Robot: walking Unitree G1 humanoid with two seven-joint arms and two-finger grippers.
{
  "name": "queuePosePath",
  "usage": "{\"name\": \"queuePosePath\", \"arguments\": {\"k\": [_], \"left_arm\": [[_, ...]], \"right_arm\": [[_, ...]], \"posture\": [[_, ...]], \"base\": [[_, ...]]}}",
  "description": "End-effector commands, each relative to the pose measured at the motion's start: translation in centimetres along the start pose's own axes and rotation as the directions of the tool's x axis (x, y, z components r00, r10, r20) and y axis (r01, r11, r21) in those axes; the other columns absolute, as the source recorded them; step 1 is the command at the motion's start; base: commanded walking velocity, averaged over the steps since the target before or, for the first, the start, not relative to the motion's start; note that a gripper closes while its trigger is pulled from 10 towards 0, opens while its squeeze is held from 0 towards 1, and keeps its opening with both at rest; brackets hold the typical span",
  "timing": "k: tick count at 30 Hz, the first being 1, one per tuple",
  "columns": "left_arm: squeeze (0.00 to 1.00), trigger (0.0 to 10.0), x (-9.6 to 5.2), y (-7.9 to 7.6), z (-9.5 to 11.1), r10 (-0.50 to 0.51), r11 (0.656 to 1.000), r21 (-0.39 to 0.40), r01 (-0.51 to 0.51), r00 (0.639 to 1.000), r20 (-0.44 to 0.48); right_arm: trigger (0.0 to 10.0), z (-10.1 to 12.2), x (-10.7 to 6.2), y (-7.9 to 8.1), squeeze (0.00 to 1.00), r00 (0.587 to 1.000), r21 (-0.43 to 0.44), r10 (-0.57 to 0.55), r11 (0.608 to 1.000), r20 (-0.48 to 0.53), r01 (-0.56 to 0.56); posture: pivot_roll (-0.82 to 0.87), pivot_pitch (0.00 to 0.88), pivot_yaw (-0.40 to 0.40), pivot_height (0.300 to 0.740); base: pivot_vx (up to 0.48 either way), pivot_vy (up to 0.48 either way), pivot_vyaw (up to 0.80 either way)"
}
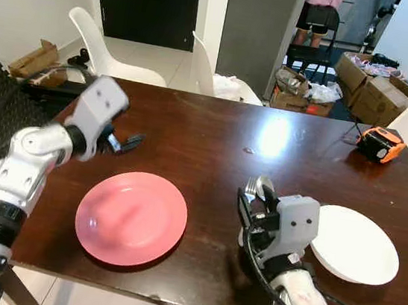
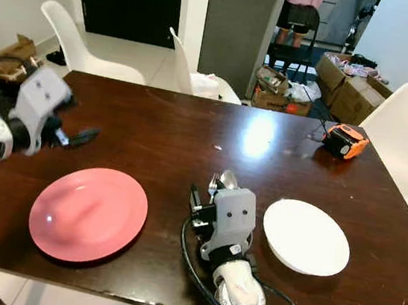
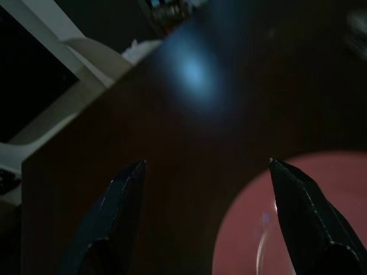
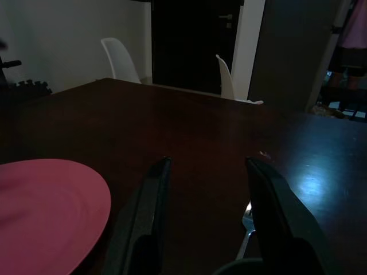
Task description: Setting the table
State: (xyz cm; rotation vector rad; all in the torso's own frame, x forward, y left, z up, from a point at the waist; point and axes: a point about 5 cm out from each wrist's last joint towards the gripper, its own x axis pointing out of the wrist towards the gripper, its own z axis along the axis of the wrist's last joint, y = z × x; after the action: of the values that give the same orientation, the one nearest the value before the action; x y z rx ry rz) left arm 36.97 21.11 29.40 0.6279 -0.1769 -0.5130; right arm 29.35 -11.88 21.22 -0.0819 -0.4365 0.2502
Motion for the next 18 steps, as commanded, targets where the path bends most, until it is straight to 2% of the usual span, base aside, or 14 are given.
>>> {"name": "queuePosePath", "arguments": {"k": [1,3,4,6,7,8,12,14,15,17,18], "left_arm": [[0.0,10.0,-0.5,0.0,-1.4,-0.007,0.999,0.042,0.009,0.998,-0.058],[0.0,10.0,-1.0,0.5,-3.0,0.072,0.997,0.045,-0.068,0.991,-0.109],[0.0,10.0,-1.0,0.5,-3.0,0.072,0.997,0.045,-0.068,0.991,-0.109],[0.0,10.0,-1.9,0.7,-5.1,0.199,0.98,0.024,-0.198,0.964,-0.176],[0.0,10.0,-1.9,0.7,-5.1,0.199,0.98,0.024,-0.198,0.964,-0.176],[0.0,10.0,-2.9,0.0,-7.1,0.244,0.967,-0.014,-0.255,0.937,-0.248],[0.0,10.0,-3.4,-1.2,-8.4,0.196,0.977,-0.027,-0.213,0.935,-0.297],[0.0,10.0,-3.9,-2.1,-9.8,0.164,0.986,0.022,-0.168,0.917,-0.364],[0.0,10.0,-4.4,-3.0,-11.1,0.107,0.993,-0.004,-0.122,0.892,-0.439],[0.0,10.0,-4.7,-3.9,-11.8,0.045,0.999,-0.003,-0.053,0.876,-0.48],[0.0,10.0,-4.7,-4.1,-11.8,0.035,0.999,0.005,-0.037,0.88,-0.474]], "right_arm": [[10.0,-0.1,-0.4,0.3,0.0,1.0,0.007,0.003,1.0,-0.004,-0.003],[10.0,-0.1,-0.4,0.4,0.0,1.0,0.01,0.001,1.0,-0.006,-0.001],[10.0,-0.1,-0.4,0.4,0.0,1.0,0.01,0.001,1.0,-0.006,-0.001],[10.0,-0.2,-0.5,0.5,0.0,1.0,0.018,0.002,1.0,-0.009,-0.002],[10.0,-0.2,-0.5,0.5,0.0,1.0,0.018,0.002,1.0,-0.009,-0.002],[10.0,-0.3,-0.6,0.8,0.0,1.0,0.027,0.007,1.0,-0.012,-0.006],[10.0,-0.3,-0.6,1.1,0.0,1.0,0.032,0.01,0.999,-0.013,-0.009],[10.0,-0.3,-0.6,1.2,0.0,1.0,0.037,0.009,0.999,-0.013,-0.009],[10.0,-0.3,-0.6,1.2,0.0,1.0,0.039,0.009,0.999,-0.013,-0.009],[10.0,-0.3,-0.6,1.3,0.0,1.0,0.039,0.011,0.999,-0.013,-0.011],[10.0,-0.3,-0.6,1.3,0.0,1.0,0.039,0.011,0.999,-0.013,-0.01]], "posture": [[-0.02,0.177,0.109,0.74],[-0.02,0.178,0.112,0.74],[-0.02,0.178,0.112,0.74],[-0.01,0.182,0.119,0.74],[-0.01,0.182,0.119,0.74],[-0.01,0.185,0.119,0.74],[-0.01,0.185,0.119,0.74],[-0.01,0.184,0.119,0.74],[0.0,0.185,0.12,0.74],[-0.01,0.185,0.121,0.74],[-0.01,0.185,0.121,0.74]], "base": [[0.0,0.0,0.0],[0.0,0.0,0.0],[0.0,0.0,0.0],[0.0,0.0,0.0],[0.0,0.0,0.0],[0.0,0.0,0.0],[0.0,0.0,0.0],[0.0,0.0,0.0],[0.0,0.0,0.0],[0.0,0.0,0.0],[0.0,0.0,0.0]]}}
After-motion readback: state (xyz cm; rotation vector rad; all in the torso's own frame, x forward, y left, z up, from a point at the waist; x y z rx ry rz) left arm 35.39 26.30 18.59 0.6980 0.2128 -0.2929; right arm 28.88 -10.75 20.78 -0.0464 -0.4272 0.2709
